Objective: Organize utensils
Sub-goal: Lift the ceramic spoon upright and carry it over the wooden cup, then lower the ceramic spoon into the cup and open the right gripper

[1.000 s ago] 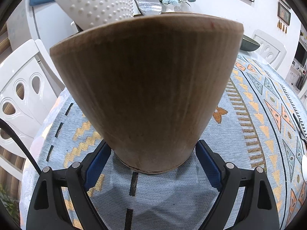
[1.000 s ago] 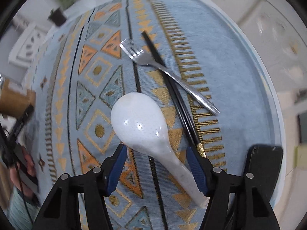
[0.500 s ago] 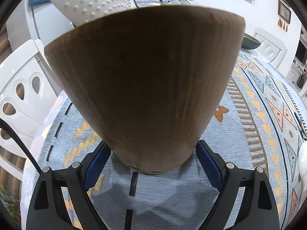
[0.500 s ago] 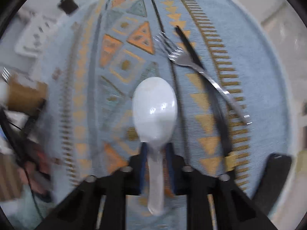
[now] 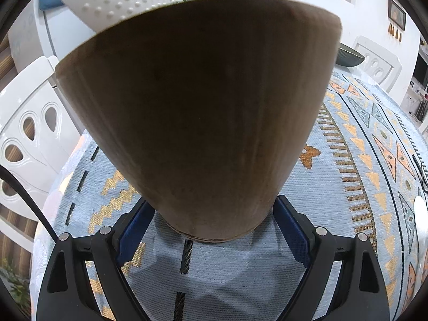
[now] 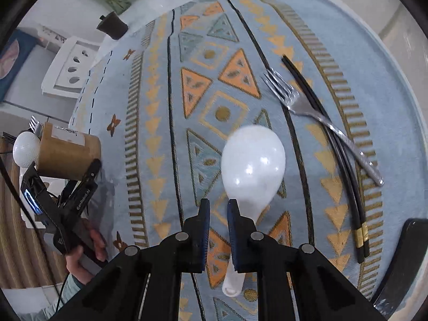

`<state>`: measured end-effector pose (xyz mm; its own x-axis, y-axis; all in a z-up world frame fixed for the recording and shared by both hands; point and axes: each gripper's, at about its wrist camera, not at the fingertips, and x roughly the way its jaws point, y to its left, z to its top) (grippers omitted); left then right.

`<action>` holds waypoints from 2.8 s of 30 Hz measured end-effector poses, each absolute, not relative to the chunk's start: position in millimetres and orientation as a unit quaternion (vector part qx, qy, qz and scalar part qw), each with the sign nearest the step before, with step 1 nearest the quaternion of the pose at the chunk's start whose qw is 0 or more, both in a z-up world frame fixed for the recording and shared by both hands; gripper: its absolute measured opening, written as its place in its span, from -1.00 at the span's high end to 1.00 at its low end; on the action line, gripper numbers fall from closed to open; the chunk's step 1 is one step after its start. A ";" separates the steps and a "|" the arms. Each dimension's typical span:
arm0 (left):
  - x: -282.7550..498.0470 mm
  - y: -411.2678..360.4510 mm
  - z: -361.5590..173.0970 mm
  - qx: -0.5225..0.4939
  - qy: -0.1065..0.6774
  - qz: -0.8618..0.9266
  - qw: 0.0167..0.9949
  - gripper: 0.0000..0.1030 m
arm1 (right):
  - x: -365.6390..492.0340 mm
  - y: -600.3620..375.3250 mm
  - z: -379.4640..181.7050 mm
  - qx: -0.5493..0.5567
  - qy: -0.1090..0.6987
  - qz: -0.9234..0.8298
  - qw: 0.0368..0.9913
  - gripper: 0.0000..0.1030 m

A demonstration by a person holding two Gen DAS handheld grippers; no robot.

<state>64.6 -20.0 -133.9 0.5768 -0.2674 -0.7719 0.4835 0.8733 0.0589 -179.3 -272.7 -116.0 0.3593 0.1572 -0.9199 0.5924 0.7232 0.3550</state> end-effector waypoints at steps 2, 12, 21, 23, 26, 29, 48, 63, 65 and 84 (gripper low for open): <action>64.6 -20.1 -133.9 0.133 0.407 -0.214 0.878 -0.74 | -183.3 -285.2 -114.6 0.350 0.535 -0.161 0.752 0.75; 64.7 -22.4 -135.2 0.139 0.407 -0.210 0.878 -0.74 | -182.8 -313.3 -153.0 0.416 0.551 -0.193 0.697 -0.36; 64.0 -25.8 -137.6 0.140 0.408 -0.209 0.878 -0.74 | -140.4 -258.0 -130.2 0.250 0.597 -0.241 0.723 0.16; 64.0 -26.0 -137.3 0.140 0.408 -0.209 0.878 -0.74 | -139.9 -251.4 -117.4 0.234 0.593 -0.244 0.731 0.32; 63.0 -27.0 -136.4 0.140 0.408 -0.209 0.878 -0.74 | -136.7 -242.2 -104.2 0.228 0.590 -0.237 0.737 0.54; 63.9 -26.4 -136.2 0.139 0.408 -0.210 0.878 -0.74 | -139.9 -244.9 -102.9 0.250 0.590 -0.223 0.735 0.56; 63.8 -25.4 -137.0 0.137 0.408 -0.210 0.878 -0.74 | -119.1 -254.6 -102.2 0.301 0.551 -0.139 0.766 0.83; 63.1 -26.1 -136.9 0.138 0.408 -0.209 0.878 -0.74 | -30.2 -186.3 97.7 0.277 0.252 -0.009 0.927 0.83; 63.1 -26.0 -136.9 0.138 0.408 -0.209 0.878 -0.74 | -15.9 -168.5 106.4 0.252 0.243 -0.006 0.937 0.83; 61.5 -26.5 -136.9 0.140 0.407 -0.208 0.879 -0.74 | 28.9 -99.0 56.2 0.123 0.265 -0.020 0.956 0.83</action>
<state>61.5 -26.5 -136.9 0.5827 -0.2520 -0.7726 0.4790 0.8745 0.0761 28.9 -99.0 56.2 0.8583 0.0265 -0.5125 0.1042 0.9689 0.2246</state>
